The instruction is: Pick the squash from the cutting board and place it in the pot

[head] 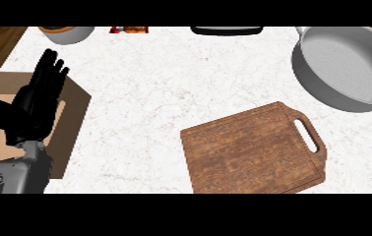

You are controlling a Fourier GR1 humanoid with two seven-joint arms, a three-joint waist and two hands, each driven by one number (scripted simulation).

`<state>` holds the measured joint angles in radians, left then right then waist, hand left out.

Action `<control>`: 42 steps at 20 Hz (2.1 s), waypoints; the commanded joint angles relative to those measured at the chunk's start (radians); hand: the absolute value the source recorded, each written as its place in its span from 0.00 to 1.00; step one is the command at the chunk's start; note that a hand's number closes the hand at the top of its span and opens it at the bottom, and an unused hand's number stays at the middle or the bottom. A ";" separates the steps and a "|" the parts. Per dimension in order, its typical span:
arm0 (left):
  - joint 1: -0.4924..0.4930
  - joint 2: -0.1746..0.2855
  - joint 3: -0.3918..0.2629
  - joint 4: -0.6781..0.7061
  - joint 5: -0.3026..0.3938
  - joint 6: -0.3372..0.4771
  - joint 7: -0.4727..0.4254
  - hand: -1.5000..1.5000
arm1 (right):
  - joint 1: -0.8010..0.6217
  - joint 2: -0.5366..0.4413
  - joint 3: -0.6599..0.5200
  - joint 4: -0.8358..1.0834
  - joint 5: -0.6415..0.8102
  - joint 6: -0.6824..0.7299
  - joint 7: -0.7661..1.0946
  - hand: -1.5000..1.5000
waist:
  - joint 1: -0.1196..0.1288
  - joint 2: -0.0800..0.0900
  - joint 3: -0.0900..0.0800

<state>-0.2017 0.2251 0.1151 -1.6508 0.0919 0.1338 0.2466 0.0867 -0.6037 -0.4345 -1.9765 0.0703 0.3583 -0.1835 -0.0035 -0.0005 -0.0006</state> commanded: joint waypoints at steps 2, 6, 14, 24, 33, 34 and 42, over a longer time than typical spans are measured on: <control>-0.013 -0.013 -0.002 0.048 -0.005 -0.009 -0.029 0.50 | -0.190 -0.075 -0.037 0.280 -0.065 0.049 0.000 1.00 | 0.015 0.004 0.001; -0.025 -0.018 -0.002 0.049 -0.015 -0.009 -0.039 0.50 | -0.329 -0.110 -0.002 0.469 0.007 0.037 -0.014 1.00 | 0.017 0.005 0.001; -0.046 -0.022 -0.013 0.004 -0.020 -0.001 0.016 0.50 | -0.501 -0.082 0.058 0.819 0.188 -0.122 -0.227 1.00 | 0.035 0.009 0.002; -0.024 -0.039 -0.040 -0.016 -0.029 -0.008 0.018 0.50 | -0.679 -0.076 0.140 1.243 0.517 -0.523 -0.421 1.00 | 0.055 0.014 0.004; -0.069 -0.010 -0.005 0.040 -0.006 -0.041 -0.002 0.50 | -0.884 -0.067 0.145 1.605 0.530 -0.378 -0.393 0.00 | 0.068 0.023 0.004; -0.044 -0.019 -0.022 0.022 -0.010 -0.050 -0.023 0.50 | -0.885 -0.067 0.141 1.634 0.527 -0.364 -0.413 0.00 | 0.080 0.027 0.005; -0.049 -0.058 -0.049 0.009 -0.041 -0.005 -0.004 0.50 | -0.927 -0.068 0.004 1.735 0.357 -0.100 -0.589 0.00 | 0.061 0.022 0.007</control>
<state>-0.2464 0.1699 0.0721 -1.6225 0.0532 0.1240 0.2213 -0.8106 -0.6590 -0.3564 -0.2912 0.5110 0.1456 -0.7156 0.0619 0.0244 0.0057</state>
